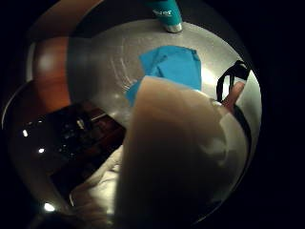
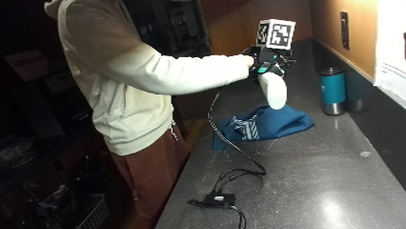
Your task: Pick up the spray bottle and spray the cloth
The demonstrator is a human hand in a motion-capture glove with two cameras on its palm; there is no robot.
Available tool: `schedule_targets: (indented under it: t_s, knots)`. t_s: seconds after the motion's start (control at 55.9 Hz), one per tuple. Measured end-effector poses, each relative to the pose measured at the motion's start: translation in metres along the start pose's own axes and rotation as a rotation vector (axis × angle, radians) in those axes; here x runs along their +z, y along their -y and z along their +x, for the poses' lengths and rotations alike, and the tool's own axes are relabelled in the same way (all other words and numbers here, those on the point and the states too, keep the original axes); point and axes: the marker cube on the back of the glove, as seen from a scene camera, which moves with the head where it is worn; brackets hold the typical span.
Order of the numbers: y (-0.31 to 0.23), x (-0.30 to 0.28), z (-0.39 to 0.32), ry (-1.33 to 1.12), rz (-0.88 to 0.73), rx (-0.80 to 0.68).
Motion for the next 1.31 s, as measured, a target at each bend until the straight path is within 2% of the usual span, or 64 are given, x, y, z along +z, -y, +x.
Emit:
schedule_targets:
  t_s: [0.215,0.465,0.822,1.073,1.305]
  knots:
    - [0.014,0.016,-0.040,-0.167,-0.055,0.032]
    - [0.011,0.029,-0.042,-0.214,-0.083,0.024]
    - [0.008,0.020,-0.053,-0.188,-0.039,0.012]
    - [0.001,-0.018,-0.103,0.102,0.155,-0.105]
    - [-0.005,-0.059,-0.145,0.679,0.391,-0.235]
